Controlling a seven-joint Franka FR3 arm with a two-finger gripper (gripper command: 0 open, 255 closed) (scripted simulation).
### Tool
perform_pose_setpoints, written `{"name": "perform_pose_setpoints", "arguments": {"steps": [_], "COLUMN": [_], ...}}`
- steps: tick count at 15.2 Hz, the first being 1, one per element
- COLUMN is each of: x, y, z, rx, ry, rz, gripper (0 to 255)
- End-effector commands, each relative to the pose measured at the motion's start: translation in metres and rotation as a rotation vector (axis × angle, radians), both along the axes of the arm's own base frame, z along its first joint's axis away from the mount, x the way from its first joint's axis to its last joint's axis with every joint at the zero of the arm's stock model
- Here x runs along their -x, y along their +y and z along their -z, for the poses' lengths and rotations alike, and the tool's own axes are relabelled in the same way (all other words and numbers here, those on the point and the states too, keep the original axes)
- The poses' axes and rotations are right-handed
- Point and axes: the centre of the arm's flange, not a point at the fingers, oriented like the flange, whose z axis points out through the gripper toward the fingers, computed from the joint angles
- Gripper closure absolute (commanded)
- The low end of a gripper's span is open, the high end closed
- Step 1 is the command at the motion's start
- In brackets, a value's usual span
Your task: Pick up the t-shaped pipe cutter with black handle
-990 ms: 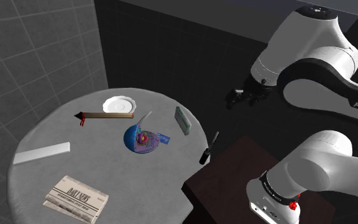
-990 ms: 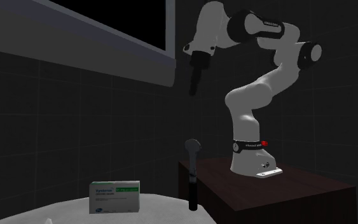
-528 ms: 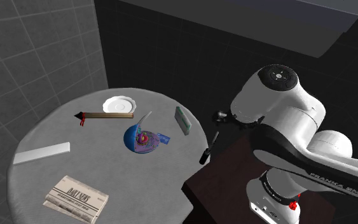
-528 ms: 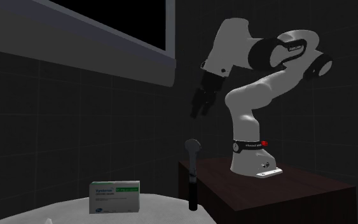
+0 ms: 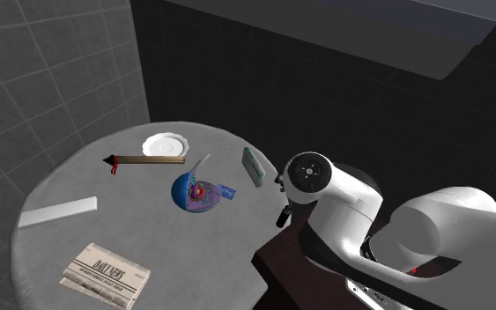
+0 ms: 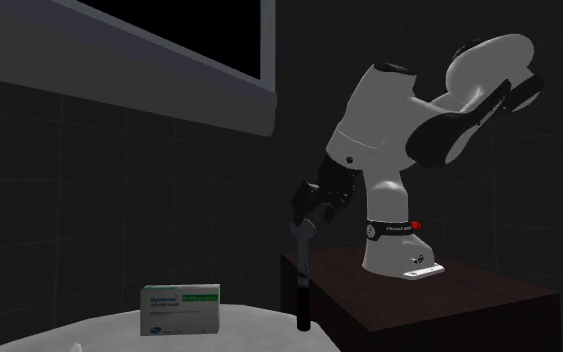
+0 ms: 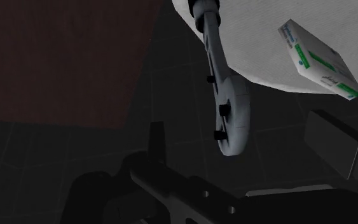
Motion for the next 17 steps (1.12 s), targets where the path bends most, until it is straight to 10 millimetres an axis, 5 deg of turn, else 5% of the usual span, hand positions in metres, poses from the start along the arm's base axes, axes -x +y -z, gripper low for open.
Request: {"name": "perform_pose_setpoints", "arguments": {"steps": [1,7,8,17], "x": [-0.001,-0.001,-0.001,-0.001], "y": [0.002,0.002,0.002,0.002], "z": [0.012,0.036,0.035,0.036], "rx": [0.002,0.002,0.002,0.002], "ry": [-0.007,-0.007,-0.007,-0.007], "rz": [0.014,0.014,0.014,0.014], "gripper": [0,0,255,255]}}
